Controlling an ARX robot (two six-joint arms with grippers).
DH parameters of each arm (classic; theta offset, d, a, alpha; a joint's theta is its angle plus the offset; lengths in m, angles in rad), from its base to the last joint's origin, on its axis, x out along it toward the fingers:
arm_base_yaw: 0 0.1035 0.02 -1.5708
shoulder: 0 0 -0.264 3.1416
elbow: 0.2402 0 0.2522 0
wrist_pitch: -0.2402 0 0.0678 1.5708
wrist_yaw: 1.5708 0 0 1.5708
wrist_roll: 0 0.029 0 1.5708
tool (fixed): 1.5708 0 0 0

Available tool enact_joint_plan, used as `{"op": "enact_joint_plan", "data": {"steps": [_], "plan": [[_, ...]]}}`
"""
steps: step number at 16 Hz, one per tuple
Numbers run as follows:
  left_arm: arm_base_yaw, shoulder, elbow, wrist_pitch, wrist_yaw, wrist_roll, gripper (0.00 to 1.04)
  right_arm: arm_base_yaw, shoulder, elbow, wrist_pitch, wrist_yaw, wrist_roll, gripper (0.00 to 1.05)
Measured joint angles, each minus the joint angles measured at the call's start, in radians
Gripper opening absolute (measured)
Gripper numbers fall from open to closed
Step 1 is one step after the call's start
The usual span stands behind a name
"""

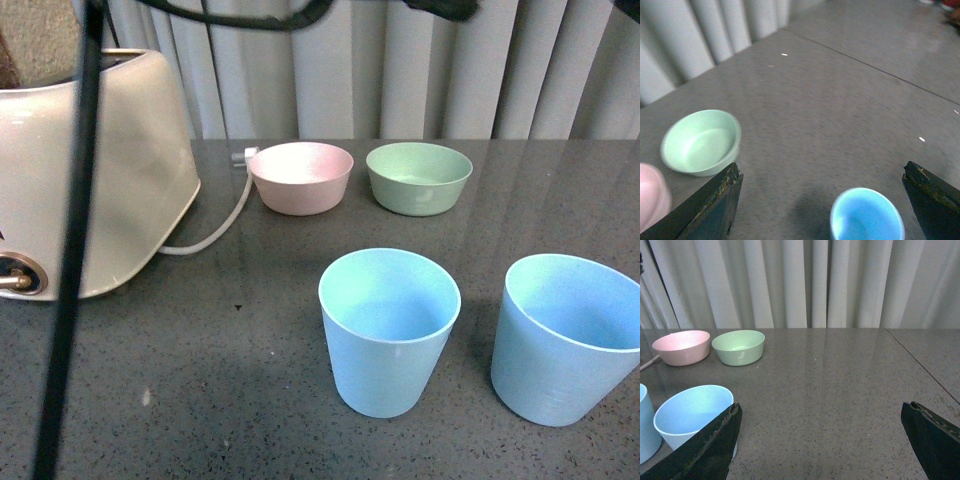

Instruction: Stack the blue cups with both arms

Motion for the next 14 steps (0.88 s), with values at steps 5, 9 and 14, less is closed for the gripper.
{"op": "enact_joint_plan", "data": {"steps": [5, 9, 14], "plan": [[0.171, 0.051, 0.062, 0.074, -0.125, -0.177, 0.98, 0.0, 0.0, 0.0, 0.0, 0.0, 0.0, 0.98], [0.235, -0.041, -0.098, 0.423, -0.49, -0.128, 0.77, 0.0, 0.0, 0.0, -0.001, 0.0, 0.0, 0.98], [0.421, -0.344, -0.539, 0.628, -0.484, -0.119, 0.28, 0.0, 0.0, 0.0, 0.0, 0.0, 0.0, 0.98]]}}
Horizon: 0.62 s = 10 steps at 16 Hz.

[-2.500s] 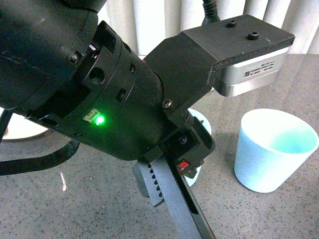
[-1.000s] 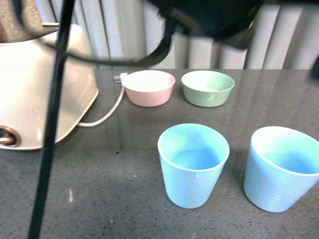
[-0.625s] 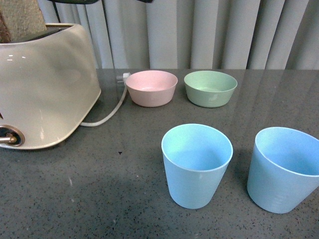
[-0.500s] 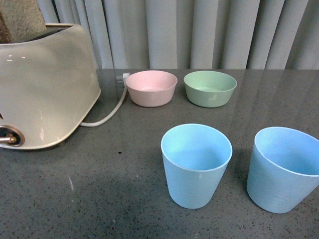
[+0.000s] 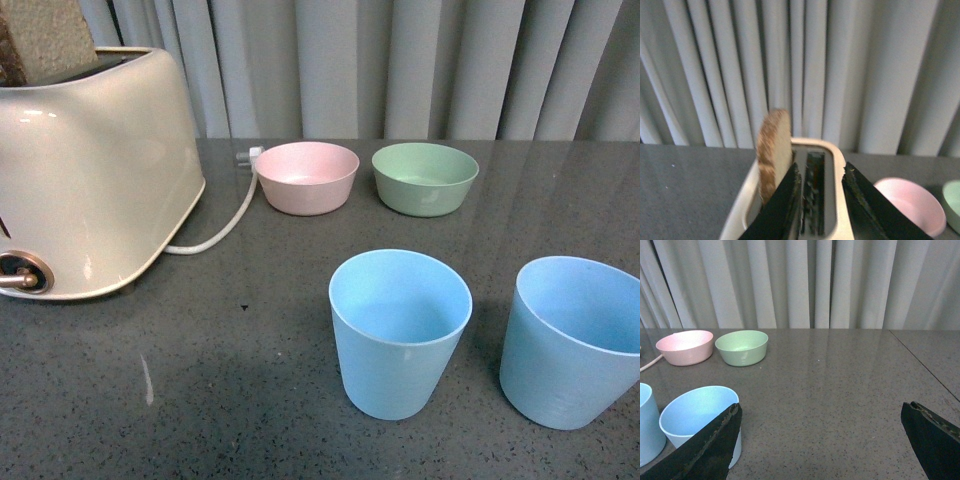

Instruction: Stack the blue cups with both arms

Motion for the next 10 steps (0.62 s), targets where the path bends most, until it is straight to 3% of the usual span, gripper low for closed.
{"op": "enact_joint_plan", "data": {"steps": [3, 10], "plan": [[0.029, -0.083, -0.199, 0.058, 0.064, 0.001, 0.0, 0.0, 0.0, 0.0, -0.001, 0.0, 0.0, 0.98], [0.116, -0.316, -0.475, 0.098, 0.136, 0.003, 0.01, 0.0, 0.0, 0.0, 0.0, 0.0, 0.0, 0.98]]}}
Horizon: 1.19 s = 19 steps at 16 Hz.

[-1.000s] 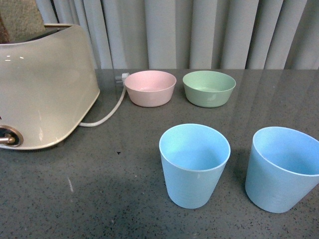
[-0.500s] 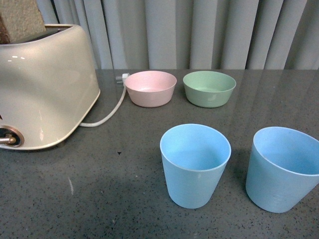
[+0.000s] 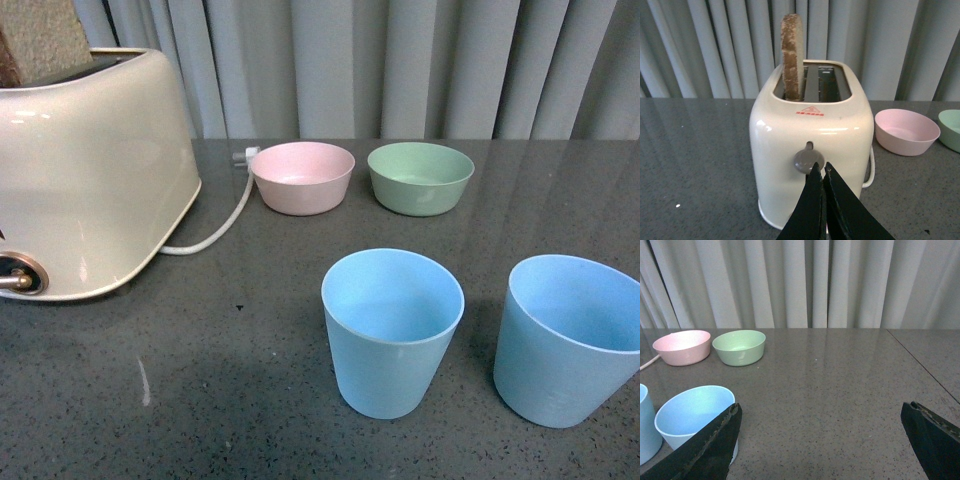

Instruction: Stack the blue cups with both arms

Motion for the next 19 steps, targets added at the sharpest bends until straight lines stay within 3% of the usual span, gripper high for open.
{"op": "enact_joint_plan", "data": {"steps": [3, 10, 11, 19], "plan": [[0.089, -0.13, -0.084, -0.042, 0.076, 0.0, 0.01, 0.0, 0.0, 0.0, 0.0, 0.0, 0.0, 0.98], [0.084, -0.377, -0.174, -0.2, 0.085, 0.001, 0.01, 0.0, 0.0, 0.0, 0.0, 0.0, 0.0, 0.98], [0.084, -0.383, -0.201, -0.145, 0.085, 0.001, 0.01, 0.0, 0.0, 0.0, 0.0, 0.0, 0.0, 0.98], [0.084, -0.652, -0.205, -0.415, 0.086, 0.001, 0.01, 0.0, 0.0, 0.0, 0.0, 0.0, 0.0, 0.98]]}}
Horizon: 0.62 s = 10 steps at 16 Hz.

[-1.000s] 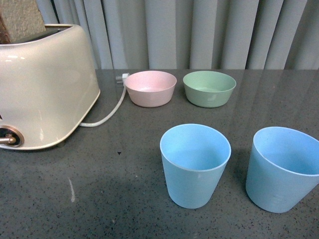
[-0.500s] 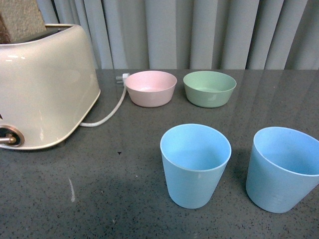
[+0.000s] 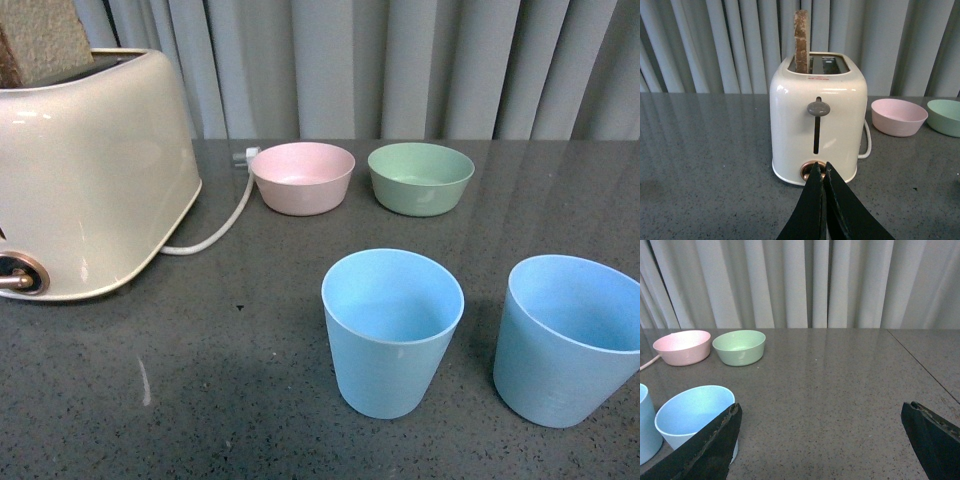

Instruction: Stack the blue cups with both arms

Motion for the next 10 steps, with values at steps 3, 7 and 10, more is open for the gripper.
{"op": "enact_joint_plan", "data": {"steps": [3, 7, 10], "plan": [[0.0, -0.058, 0.0, -0.062, 0.0, 0.0, 0.01, 0.0, 0.0, 0.0, 0.0, 0.0, 0.0, 0.98], [0.0, -0.147, 0.002, -0.167, -0.001, 0.0, 0.01, 0.0, 0.0, 0.0, 0.0, 0.0, 0.0, 0.98], [0.0, -0.275, 0.003, -0.291, -0.002, 0.0, 0.01, 0.0, 0.0, 0.0, 0.002, 0.0, 0.0, 0.98]]}}
